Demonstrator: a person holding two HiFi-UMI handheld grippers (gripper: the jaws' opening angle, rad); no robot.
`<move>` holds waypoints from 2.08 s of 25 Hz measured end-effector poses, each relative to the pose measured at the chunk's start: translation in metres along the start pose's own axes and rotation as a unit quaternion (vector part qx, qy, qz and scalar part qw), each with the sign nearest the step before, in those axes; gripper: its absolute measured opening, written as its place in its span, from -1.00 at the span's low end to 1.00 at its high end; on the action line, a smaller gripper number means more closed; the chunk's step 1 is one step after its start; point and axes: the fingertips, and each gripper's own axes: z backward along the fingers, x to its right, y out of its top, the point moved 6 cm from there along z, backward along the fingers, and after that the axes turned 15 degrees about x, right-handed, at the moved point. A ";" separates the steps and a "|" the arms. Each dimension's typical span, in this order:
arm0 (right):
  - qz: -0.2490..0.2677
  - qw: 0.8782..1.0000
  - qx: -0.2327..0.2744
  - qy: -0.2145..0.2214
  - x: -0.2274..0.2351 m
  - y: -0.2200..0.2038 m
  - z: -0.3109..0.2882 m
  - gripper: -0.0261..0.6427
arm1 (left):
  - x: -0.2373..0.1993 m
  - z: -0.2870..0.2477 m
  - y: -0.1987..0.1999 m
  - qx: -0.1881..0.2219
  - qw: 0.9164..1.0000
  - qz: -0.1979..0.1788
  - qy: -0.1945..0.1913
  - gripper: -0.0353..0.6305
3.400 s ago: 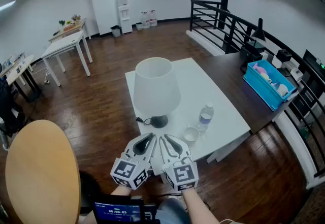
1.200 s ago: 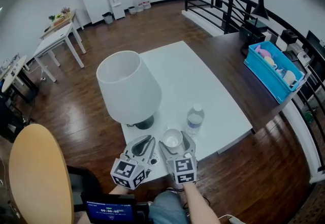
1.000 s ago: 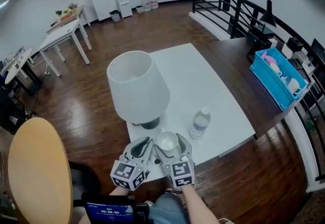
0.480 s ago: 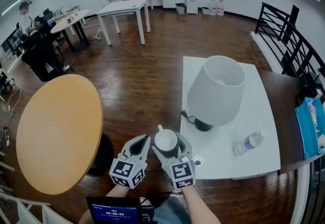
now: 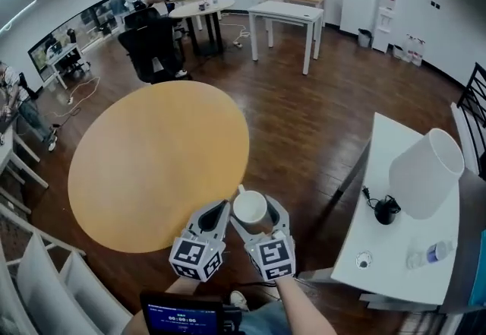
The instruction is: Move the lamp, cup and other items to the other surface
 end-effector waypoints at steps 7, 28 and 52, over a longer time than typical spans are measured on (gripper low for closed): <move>-0.029 0.993 -0.010 0.118 -0.111 -0.033 -0.083 0.21 | -0.103 0.088 0.011 0.006 0.991 -0.024 0.135 -0.86; -0.072 0.956 -0.081 0.272 -0.245 -0.138 -0.188 0.33 | -0.203 0.180 -0.012 -0.032 0.962 -0.036 0.268 -0.86; -0.063 0.990 -0.008 0.129 -0.098 -0.039 -0.113 -0.17 | -0.118 0.054 0.014 0.008 0.993 -0.012 0.116 -0.86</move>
